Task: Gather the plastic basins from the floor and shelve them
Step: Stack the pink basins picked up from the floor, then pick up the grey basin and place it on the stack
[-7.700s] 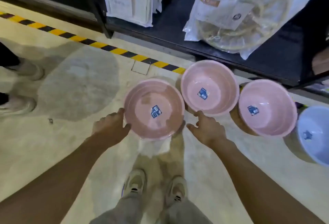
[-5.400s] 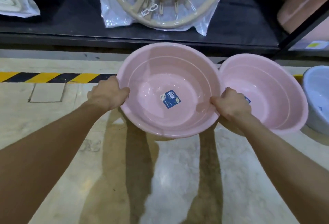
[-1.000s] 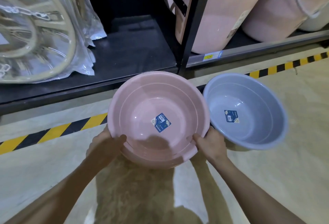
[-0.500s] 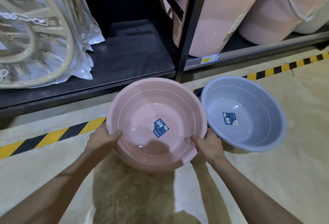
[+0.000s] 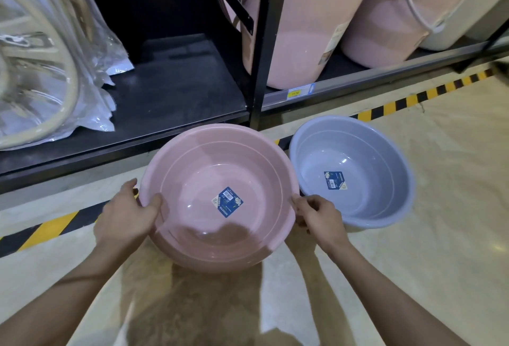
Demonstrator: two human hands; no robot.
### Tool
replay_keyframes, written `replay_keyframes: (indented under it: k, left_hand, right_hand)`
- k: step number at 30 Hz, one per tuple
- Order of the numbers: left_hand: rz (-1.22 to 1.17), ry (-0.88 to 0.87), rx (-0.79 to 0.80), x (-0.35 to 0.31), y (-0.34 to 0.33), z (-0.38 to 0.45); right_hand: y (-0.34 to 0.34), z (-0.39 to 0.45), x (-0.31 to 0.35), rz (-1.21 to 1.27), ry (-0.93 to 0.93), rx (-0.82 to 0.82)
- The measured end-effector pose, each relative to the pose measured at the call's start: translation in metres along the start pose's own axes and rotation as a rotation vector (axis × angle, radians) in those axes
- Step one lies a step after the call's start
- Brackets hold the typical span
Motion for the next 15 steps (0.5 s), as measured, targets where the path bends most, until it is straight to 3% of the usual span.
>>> replay_keyframes:
  k: [5,15]
  left_hand:
    - [0.185,-0.36,-0.143,-0.077,0.012,0.004]
    - [0.177,-0.717,0.136,-0.27,-0.042,-0.002]
  right_hand:
    - [0.051,0.008,0.009,-0.091,0.072,-0.15]
    - [0.167,0.034,-0.015,-0.212,-0.069,-0.487]
Point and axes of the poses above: each hand's wrist, its own z-axis towards the middle knuckle, its own y-axis out of the back of the hand, x = y × z, the point moved 3 cm from there along z, towards the middle knuckle, and after that the axes turned 3 degrees about z, right-handed, at the moved point
